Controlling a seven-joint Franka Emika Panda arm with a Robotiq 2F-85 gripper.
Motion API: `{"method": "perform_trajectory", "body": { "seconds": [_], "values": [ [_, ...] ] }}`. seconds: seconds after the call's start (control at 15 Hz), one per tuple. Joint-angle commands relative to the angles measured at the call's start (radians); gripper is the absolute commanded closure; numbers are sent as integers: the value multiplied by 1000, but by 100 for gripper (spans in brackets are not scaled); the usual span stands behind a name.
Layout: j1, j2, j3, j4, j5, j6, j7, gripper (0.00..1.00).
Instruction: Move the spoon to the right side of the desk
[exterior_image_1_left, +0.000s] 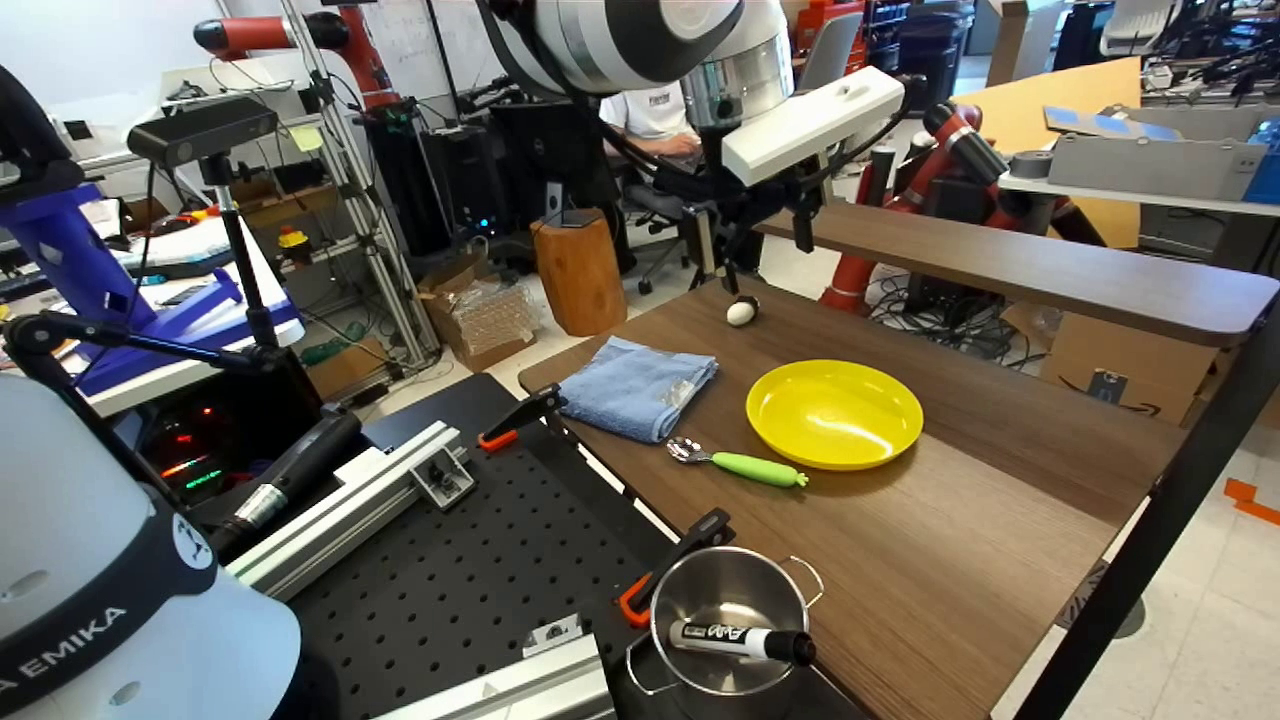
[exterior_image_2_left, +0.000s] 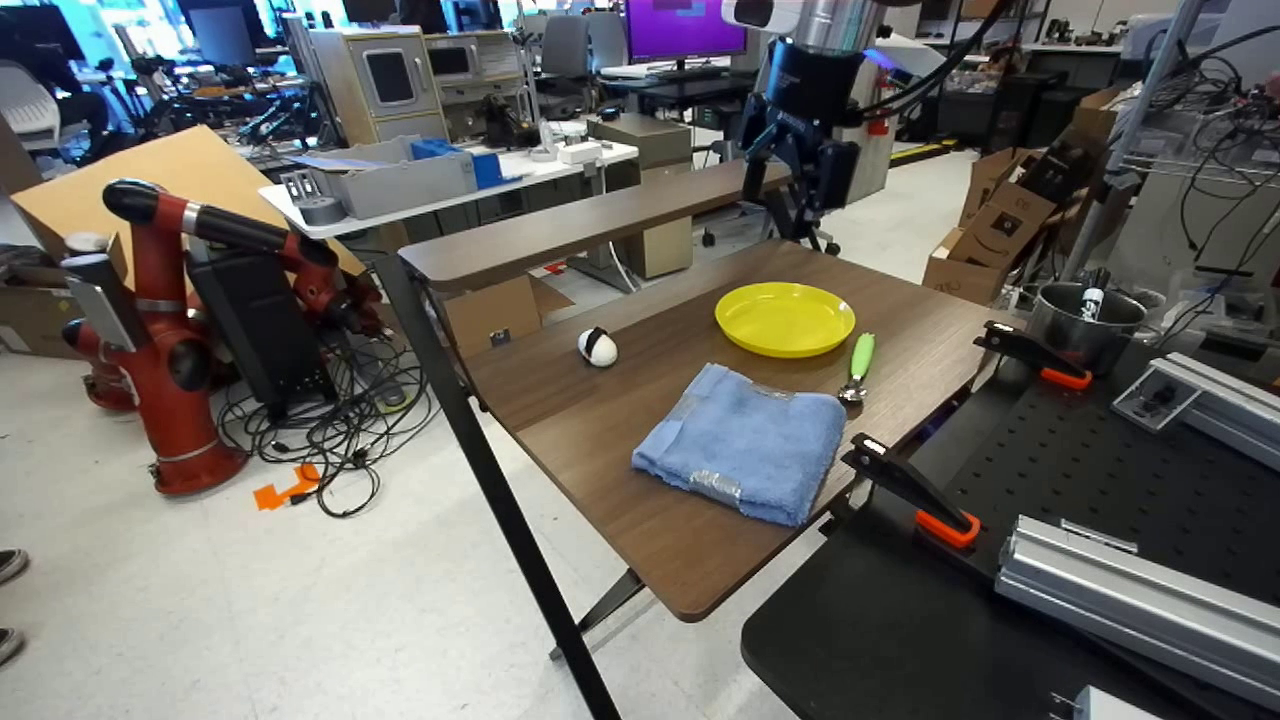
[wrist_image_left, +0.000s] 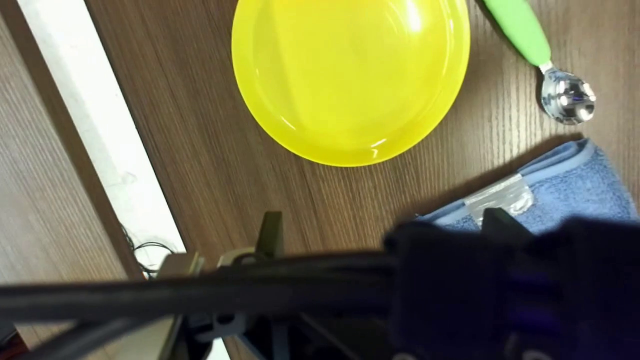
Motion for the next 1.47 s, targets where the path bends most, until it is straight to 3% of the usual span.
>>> {"method": "perform_trajectory", "body": {
  "seconds": [0.0,0.47,1.13,1.4],
  "values": [
    [18,0,-12,0,7,-1,-3,0],
    [20,1,-8,0,7,-3,-2,0],
    [24,61,2,-58,-61,-12,-226,0],
    [42,86,-13,-103,-142,4,-276,0]
  ]
}}
